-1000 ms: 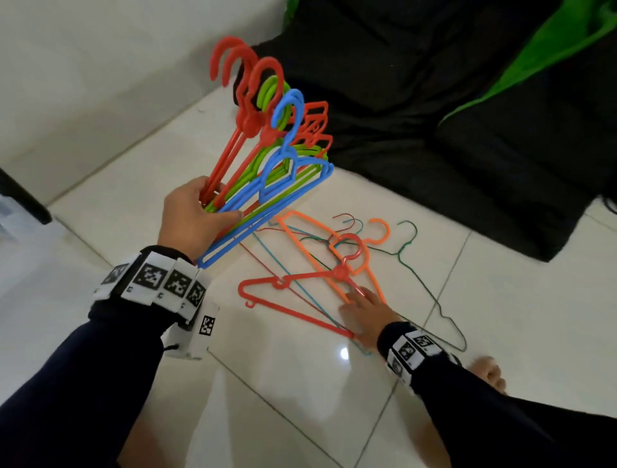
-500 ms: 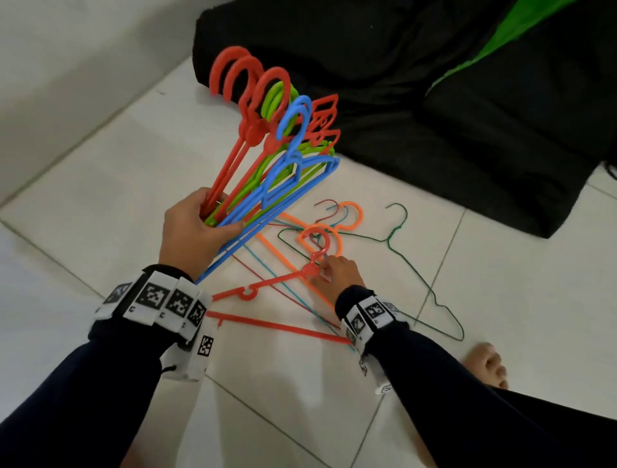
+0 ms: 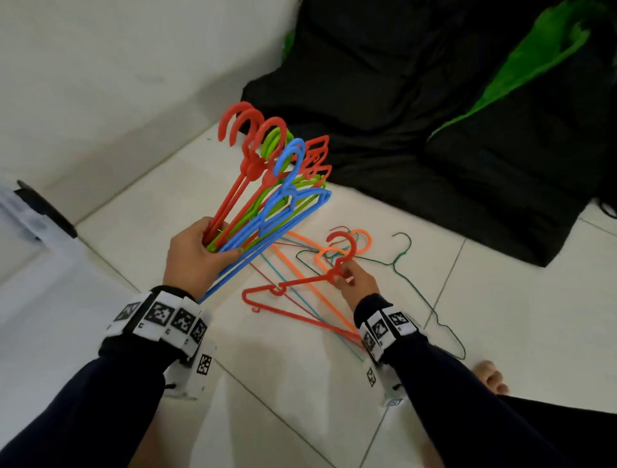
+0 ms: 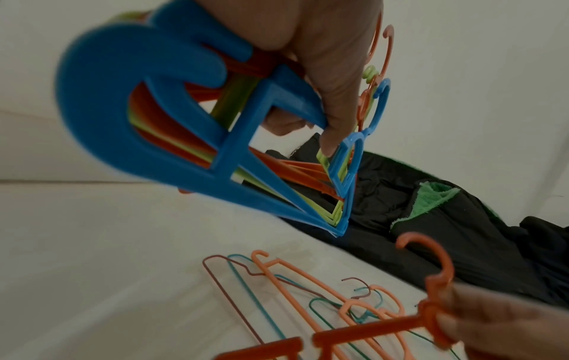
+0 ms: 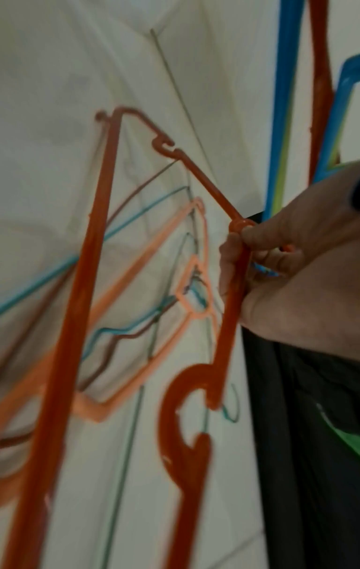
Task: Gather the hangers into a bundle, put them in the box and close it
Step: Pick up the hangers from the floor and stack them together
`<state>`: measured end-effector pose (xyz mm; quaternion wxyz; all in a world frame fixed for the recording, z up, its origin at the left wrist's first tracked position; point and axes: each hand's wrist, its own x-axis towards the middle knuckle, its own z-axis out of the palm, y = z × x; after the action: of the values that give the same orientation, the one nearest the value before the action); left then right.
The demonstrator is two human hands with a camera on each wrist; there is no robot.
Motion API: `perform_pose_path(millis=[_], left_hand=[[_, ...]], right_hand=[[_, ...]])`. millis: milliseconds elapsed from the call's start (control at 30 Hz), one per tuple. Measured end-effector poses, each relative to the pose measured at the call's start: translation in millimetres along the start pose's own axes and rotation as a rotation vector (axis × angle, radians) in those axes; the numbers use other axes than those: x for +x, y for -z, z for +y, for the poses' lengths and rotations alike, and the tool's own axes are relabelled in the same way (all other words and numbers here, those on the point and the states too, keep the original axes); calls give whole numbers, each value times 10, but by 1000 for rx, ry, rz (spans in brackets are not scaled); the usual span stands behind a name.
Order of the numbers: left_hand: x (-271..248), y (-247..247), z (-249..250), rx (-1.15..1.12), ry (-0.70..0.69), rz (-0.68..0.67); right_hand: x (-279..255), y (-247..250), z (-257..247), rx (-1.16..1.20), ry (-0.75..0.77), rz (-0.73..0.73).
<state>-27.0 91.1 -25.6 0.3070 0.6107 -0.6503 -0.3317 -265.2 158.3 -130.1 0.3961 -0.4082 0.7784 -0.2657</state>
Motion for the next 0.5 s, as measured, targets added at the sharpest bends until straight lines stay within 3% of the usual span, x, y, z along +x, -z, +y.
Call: perform_pose_path(millis=[100,200,333,500], left_hand=[[-91,247,76,60,-9,8],[-200,484,191,100,-30,-3],[-370,702,368,70,-46,-77],[-546,842,587,4,-78,-222]], right_hand=[[-182,346,-316,-37,191,39],[-353,644,-690,-98,388,-42],[-632,831,-1196,-11,642,-129],[-810,868,-1509,-46,788,114]])
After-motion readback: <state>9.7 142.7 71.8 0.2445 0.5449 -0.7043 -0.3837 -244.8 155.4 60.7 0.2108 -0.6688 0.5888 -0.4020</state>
